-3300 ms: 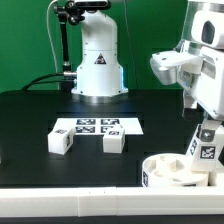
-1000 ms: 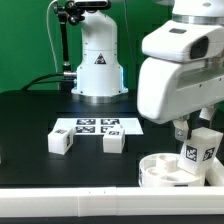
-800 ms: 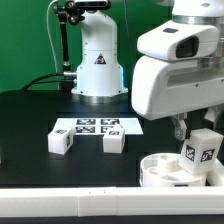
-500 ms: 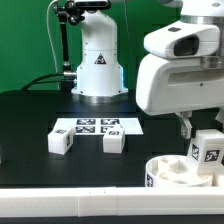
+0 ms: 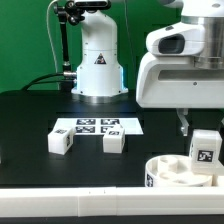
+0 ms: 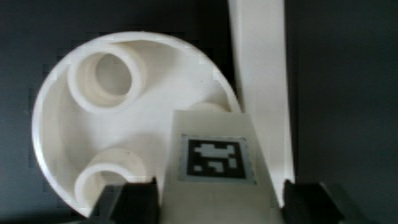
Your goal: Assemble stool
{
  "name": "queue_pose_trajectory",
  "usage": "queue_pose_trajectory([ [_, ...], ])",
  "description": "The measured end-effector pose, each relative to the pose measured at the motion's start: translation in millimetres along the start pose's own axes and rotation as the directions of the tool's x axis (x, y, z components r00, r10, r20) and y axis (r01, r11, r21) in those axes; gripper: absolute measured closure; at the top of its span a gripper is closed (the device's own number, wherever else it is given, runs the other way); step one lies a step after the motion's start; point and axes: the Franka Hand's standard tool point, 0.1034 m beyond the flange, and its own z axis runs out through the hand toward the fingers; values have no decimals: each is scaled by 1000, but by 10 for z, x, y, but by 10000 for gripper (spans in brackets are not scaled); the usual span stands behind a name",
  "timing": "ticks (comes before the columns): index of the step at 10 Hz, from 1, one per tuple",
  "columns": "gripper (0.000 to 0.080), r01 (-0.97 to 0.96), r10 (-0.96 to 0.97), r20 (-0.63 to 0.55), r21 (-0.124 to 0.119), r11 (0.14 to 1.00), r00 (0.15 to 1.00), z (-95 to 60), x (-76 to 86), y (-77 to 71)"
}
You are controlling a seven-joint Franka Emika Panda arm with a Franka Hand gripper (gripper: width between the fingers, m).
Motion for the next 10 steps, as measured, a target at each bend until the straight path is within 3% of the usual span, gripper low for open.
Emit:
queue_pose_trajectory([
  [3,465,-341,343,-15,62,938,939,7,-13,-12],
  [4,465,-469,471,0,82,879,882,8,-13,-15],
  [6,465,-610,611,18,87,788,792,9,-12,-31],
  [10,464,-871,866,100,91,482,490,10,-4,-71],
])
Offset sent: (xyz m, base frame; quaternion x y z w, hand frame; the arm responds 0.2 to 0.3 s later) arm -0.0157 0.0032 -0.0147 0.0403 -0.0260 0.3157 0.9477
